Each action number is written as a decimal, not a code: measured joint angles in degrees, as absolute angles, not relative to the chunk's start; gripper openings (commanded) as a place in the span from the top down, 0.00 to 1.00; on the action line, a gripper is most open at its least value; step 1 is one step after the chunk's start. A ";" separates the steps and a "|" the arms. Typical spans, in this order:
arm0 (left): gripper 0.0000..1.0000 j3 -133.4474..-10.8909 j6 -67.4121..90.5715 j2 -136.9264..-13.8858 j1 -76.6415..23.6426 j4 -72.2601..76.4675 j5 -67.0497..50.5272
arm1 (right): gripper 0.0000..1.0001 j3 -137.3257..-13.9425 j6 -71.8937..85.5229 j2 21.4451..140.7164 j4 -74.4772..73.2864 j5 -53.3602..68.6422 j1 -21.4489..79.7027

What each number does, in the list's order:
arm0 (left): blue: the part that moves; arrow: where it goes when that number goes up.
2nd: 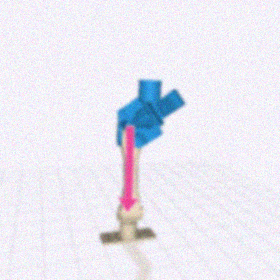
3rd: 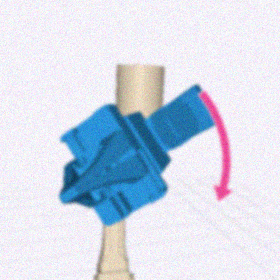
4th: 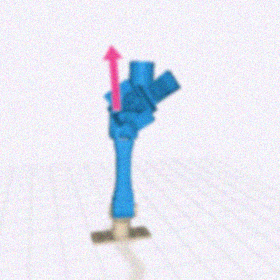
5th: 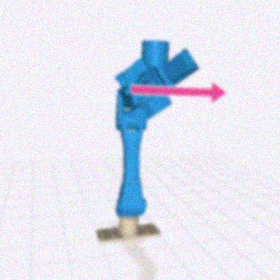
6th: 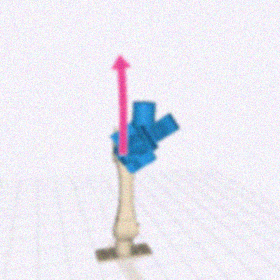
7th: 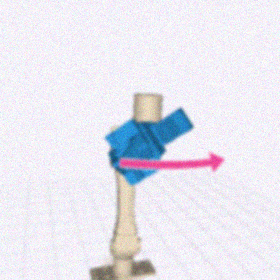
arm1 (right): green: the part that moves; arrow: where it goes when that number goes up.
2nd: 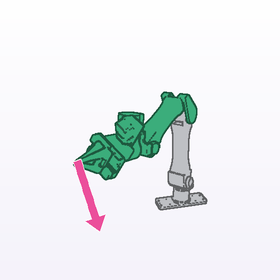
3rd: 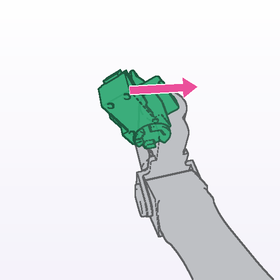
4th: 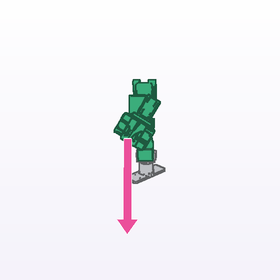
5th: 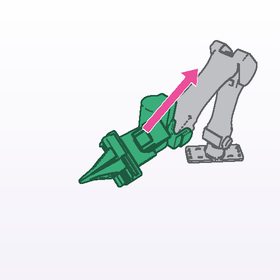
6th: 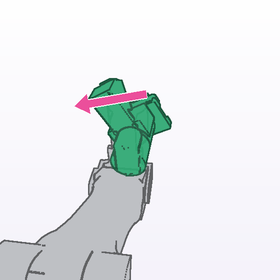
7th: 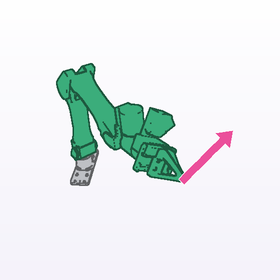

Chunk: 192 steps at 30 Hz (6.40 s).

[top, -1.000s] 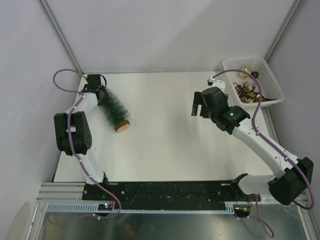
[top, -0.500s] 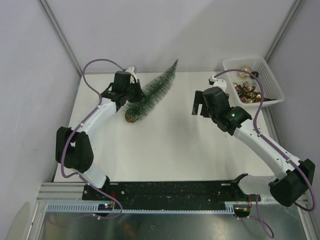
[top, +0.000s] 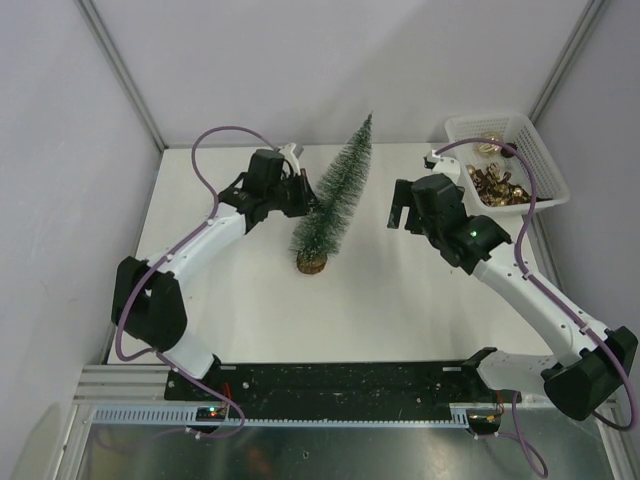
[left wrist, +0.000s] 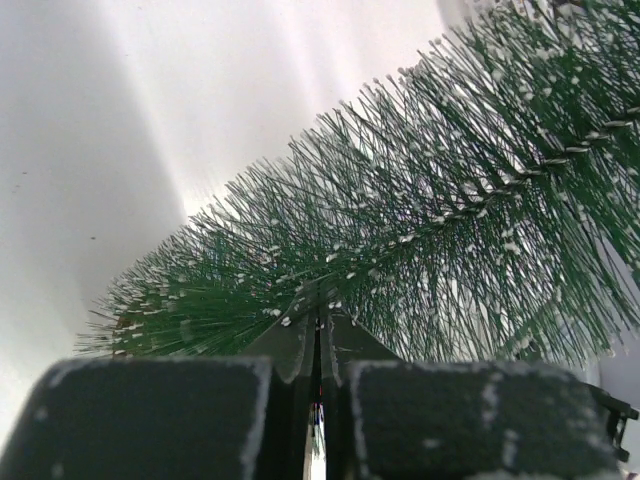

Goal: Decorate the small christmas tree

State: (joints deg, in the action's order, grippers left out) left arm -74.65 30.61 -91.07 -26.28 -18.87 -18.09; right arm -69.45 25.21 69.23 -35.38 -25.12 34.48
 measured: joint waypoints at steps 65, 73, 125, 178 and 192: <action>0.01 -58.94 25.69 -74.76 -18.04 -13.52 -32.51 | 0.05 -69.43 25.43 67.81 -34.02 -23.49 33.65; 0.00 -62.15 18.63 -72.42 -16.84 -18.52 -40.16 | 0.05 -69.12 25.76 67.83 -33.80 -22.04 32.73; 0.00 -73.58 8.38 -82.50 -10.15 -27.29 -31.68 | 0.07 -91.59 23.49 115.63 -23.07 -13.08 -5.32; 0.00 -71.92 5.78 -80.79 -10.07 -27.40 -31.62 | 0.14 -77.43 31.33 102.76 -16.40 -14.90 -0.93; 0.00 -71.90 4.93 -83.07 -10.07 -27.03 -31.59 | 0.23 -84.73 26.44 111.24 -13.98 -14.13 3.16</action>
State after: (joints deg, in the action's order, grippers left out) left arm -71.90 4.93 -83.07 -10.07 -27.03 -31.59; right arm -84.73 26.44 111.24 -13.98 -14.13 3.16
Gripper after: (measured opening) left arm 0.995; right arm 0.796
